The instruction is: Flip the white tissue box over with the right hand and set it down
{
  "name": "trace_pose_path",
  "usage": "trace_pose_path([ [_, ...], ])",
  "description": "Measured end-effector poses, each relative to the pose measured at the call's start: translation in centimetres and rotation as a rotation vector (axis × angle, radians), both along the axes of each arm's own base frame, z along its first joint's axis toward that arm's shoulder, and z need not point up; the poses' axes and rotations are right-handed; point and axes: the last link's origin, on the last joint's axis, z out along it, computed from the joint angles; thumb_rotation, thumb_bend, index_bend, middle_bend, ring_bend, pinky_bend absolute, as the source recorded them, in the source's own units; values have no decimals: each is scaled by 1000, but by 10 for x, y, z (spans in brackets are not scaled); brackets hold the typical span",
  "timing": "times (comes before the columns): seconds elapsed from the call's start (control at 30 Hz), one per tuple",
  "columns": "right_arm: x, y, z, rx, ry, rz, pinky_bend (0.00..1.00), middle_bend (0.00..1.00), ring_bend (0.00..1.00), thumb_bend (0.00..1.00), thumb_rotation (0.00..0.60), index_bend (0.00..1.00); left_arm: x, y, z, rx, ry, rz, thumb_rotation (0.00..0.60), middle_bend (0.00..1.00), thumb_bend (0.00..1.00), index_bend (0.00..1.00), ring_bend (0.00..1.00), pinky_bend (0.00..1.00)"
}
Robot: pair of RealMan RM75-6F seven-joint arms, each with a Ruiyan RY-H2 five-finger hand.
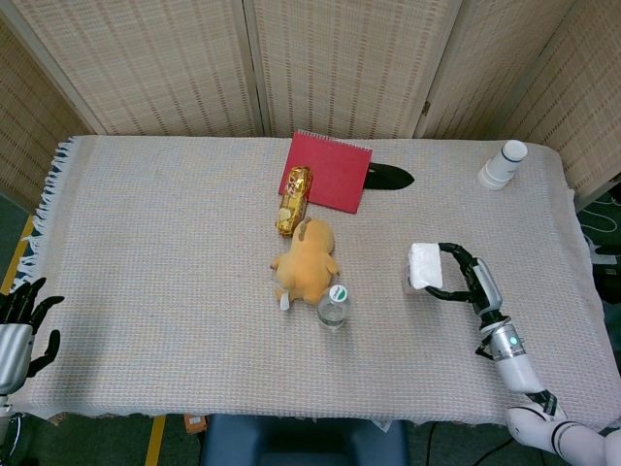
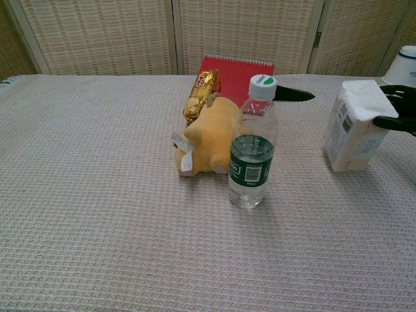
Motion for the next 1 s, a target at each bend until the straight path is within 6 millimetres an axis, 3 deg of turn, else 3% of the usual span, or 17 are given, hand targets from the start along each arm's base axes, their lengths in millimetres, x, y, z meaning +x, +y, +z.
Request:
trace_pose_path([
  [0.63,4,-9,-15,43,46,-86,0,512,341,0,600,493,0,0,-1,-4,6,0,600,0,505,253,0,107],
  [0.83,3,-9,-17,75,68,-76,0,496,308,0,600,337,0,1,-1,-5,8,3,600,0,506,253,0,107],
  [1.0,4,-8,-18,103,83,-43,0,357,247,0,600,183,0,1,-2,-4,9,1,600,0,505,254,0,107],
])
